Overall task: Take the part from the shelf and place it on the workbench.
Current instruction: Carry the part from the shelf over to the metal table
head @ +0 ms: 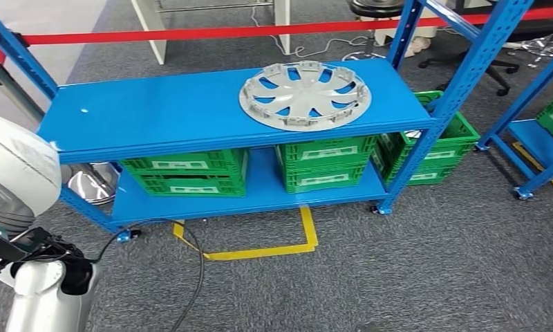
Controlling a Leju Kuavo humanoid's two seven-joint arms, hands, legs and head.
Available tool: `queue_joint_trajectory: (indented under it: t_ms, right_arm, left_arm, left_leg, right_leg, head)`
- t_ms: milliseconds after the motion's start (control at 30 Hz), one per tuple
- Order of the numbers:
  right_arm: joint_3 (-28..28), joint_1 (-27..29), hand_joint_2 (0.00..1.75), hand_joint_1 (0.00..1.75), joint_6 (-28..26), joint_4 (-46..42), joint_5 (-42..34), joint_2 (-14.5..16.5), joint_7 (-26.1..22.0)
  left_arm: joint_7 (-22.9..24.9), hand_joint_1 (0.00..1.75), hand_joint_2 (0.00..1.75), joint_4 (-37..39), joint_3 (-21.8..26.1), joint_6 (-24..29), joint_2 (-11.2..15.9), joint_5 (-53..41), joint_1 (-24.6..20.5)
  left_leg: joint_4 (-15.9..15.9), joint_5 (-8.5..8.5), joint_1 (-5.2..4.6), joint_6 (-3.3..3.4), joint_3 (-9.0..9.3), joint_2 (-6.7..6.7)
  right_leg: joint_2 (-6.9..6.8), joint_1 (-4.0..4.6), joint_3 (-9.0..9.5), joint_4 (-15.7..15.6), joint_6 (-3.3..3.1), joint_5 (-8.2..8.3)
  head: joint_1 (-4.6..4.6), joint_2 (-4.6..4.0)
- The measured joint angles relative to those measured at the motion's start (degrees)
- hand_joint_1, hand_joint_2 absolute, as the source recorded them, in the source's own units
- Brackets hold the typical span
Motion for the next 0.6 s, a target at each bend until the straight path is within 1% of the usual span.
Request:
queue_joint_trajectory:
  t_ms: [33, 67, 100, 133, 167, 200, 233, 267, 300, 333, 367, 400, 433, 467, 500, 533, 567, 600]
  right_arm:
    - [-0.02, 0.02, 0.0, 0.0, -0.15, 0.0, 0.08, -0.01, -0.01]
    - [-0.03, 0.03, 0.0, 0.0, -0.24, 0.0, 0.13, -0.01, -0.01]
    - [-0.05, 0.02, 0.0, 0.0, -0.3, 0.0, 0.18, -0.01, -0.01]
    - [-0.06, 0.0, 0.0, 0.0, -0.32, 0.0, 0.2, -0.01, -0.01]
    - [-0.07, -0.02, 0.0, 0.0, -0.32, 0.0, 0.21, 0.0, -0.01]
    - [-0.07, -0.03, 0.0, 0.0, -0.32, 0.0, 0.22, 0.01, -0.01]
    - [-0.07, -0.03, 0.0, 0.0, -0.32, 0.0, 0.23, 0.01, -0.02]
    - [-0.08, -0.03, 0.0, 0.0, -0.32, 0.0, 0.23, 0.01, -0.02]
    - [-0.08, -0.05, 0.0, 0.0, -0.32, 0.0, 0.26, 0.0, -0.02]
    - [-0.09, -0.09, 0.0, 0.0, -0.31, -0.01, 0.32, -0.01, -0.01]
    - [-0.09, -0.13, 0.0, 0.0, -0.31, -0.01, 0.44, -0.01, 0.01]
    - [-0.09, -0.15, 0.0, 0.0, -0.3, -0.02, 0.62, -0.01, 0.03]
    - [-0.08, -0.11, 0.0, 0.0, -0.31, -0.02, 0.84, -0.01, 0.04]
    - [-0.08, 0.0, 0.0, 0.0, -0.34, -0.01, 1.03, -0.01, 0.03]
    - [-0.07, 0.14, 0.0, 0.0, -0.37, -0.01, 1.21, -0.01, -0.01]
    - [-0.07, 0.26, 0.0, 0.0, -0.38, 0.0, 1.37, -0.01, -0.08]
    - [-0.07, 0.34, 0.0, 0.0, -0.38, 0.0, 1.53, -0.01, -0.18]
    - [-0.07, 0.32, 0.0, 0.0, -0.34, 0.0, 1.72, -0.01, -0.29]
  left_arm:
    - [0.0, 1.75, 1.75, -0.02, 0.03, 0.01, 0.01, -0.03, 0.23]
    - [0.0, 1.75, 1.75, -0.08, 0.05, 0.01, 0.02, -0.08, 0.4]
    - [0.0, 1.75, 1.75, -0.17, 0.08, 0.01, 0.04, -0.16, 0.51]
    - [0.0, 1.75, 1.75, -0.31, 0.09, 0.01, 0.05, -0.25, 0.55]
    - [0.0, 1.75, 1.75, -0.45, 0.09, 0.01, 0.05, -0.32, 0.54]
    - [0.0, 1.75, 1.75, -0.58, 0.09, 0.01, 0.04, -0.37, 0.53]
    - [-0.01, 1.75, 1.75, -0.7, 0.09, 0.01, 0.04, -0.4, 0.52]
    - [-0.01, 1.75, 1.75, -0.78, 0.1, 0.01, 0.04, -0.4, 0.55]
    - [-0.02, 1.75, 1.75, -0.87, 0.11, 0.01, 0.04, -0.41, 0.6]
    - [-0.02, 1.75, 1.75, -0.98, 0.12, 0.02, 0.05, -0.42, 0.68]
    - [-0.02, 1.75, 1.75, -1.16, 0.12, 0.02, 0.08, -0.39, 0.73]
    - [-0.02, 1.75, 1.75, -1.37, 0.05, 0.03, 0.09, -0.38, 0.8]
    - [-0.02, 1.75, 1.75, -1.59, -0.08, 0.02, 0.11, -0.39, 0.94]
    - [-0.02, 1.75, 1.75, -1.75, -0.22, 0.01, 0.14, -0.46, 1.11]
    - [-0.02, 1.75, 1.75, -1.89, -0.36, -0.01, 0.15, -0.64, 1.38]
    - [-0.03, 1.75, 1.75, -2.03, -0.44, -0.03, 0.18, -0.86, 1.68]
    - [-0.03, 1.75, 1.75, -2.2, -0.45, -0.03, 0.2, -1.07, 1.89]
    - [-0.03, 1.75, 1.75, -2.41, -0.46, -0.04, 0.23, -1.2, 2.04]
  left_leg:
    - [1.78, -0.34, 0.08, -0.17, -0.42, 0.05]
    - [1.42, 0.46, 0.14, -0.23, 0.14, 0.18]
    - [-1.08, 2.12, 0.18, -0.19, 1.67, 0.48]
    - [-4.91, 4.02, 0.15, -0.04, 3.78, 1.3]
    - [-8.66, 5.3, -0.12, 0.2, 5.81, 2.75]
    - [-11.5, 6.0, -0.41, 0.58, 7.18, 4.04]
    - [-13.16, 6.08, -0.71, 0.99, 7.83, 4.99]
    - [-13.66, 5.83, -0.97, 1.41, 7.81, 5.21]
    - [-13.95, 5.9, -0.95, 1.88, 7.58, 4.56]
    - [-14.23, 6.04, -0.83, 2.31, 7.47, 3.88]
    - [-14.45, 6.27, -0.68, 2.75, 7.37, 3.2]
    - [-14.67, 6.52, -0.52, 3.16, 7.28, 2.54]
    - [-14.76, 6.71, -0.44, 3.45, 7.17, 1.9]
    - [-14.75, 6.83, -0.45, 3.64, 7.01, 1.16]
    - [-14.72, 6.91, -0.5, 3.76, 6.89, 0.4]
    - [-14.68, 6.96, -0.55, 3.82, 6.83, -0.39]
    - [-14.6, 6.99, -0.59, 3.84, 6.8, -1.2]
    - [-14.49, 7.0, -0.6, 3.84, 6.8, -2.03]
  right_leg:
    - [-0.52, 0.04, -0.17, 0.1, -0.04, 0.03]
    - [-1.05, 0.06, -0.3, 0.24, -0.05, 0.04]
    - [-1.6, 0.07, -0.36, 0.39, -0.01, 0.0]
    - [-2.13, 0.12, -0.37, 0.53, 0.08, -0.07]
    - [-2.67, 0.26, -0.39, 0.65, 0.21, -0.16]
    - [-3.23, 0.43, -0.43, 0.74, 0.4, -0.21]
    - [-3.81, 0.61, -0.49, 0.82, 0.6, -0.24]
    - [-4.46, 0.73, -0.56, 0.86, 0.8, -0.23]
    - [-5.11, 0.76, -0.55, 0.87, 1.07, -0.24]
    - [-4.95, 0.71, -0.69, 1.03, 1.38, -0.52]
    - [-3.91, 0.62, -1.08, 1.76, 1.66, -1.24]
    - [-2.33, 0.53, -1.99, 3.64, 1.89, -2.56]
    - [-0.45, 0.43, -3.54, 6.86, 2.03, -4.4]
    - [0.84, 0.39, -5.39, 10.87, 2.07, -6.27]
    - [1.43, 0.38, -7.21, 14.68, 2.09, -7.64]
    - [1.67, 0.39, -8.42, 17.07, 2.09, -8.02]
    - [1.8, 0.39, -8.64, 17.26, 2.05, -7.23]
    - [2.05, 0.36, -7.77, 15.11, 1.96, -5.35]
  head:
    - [0.0, 0.0]
    - [-0.01, 0.0]
    - [-0.01, 0.0]
    - [-0.02, 0.0]
    - [-0.03, 0.0]
    - [-0.02, 0.0]
    - [-0.01, 0.0]
    - [0.03, 0.0]
    - [0.06, 0.0]
    - [0.08, 0.0]
    - [0.14, 0.0]
    - [0.22, 0.0]
    - [0.31, 0.0]
    - [0.38, 0.0]
    - [0.42, 0.0]
    - [0.4, 0.0]
    - [0.4, 0.0]
    - [0.41, 0.0]
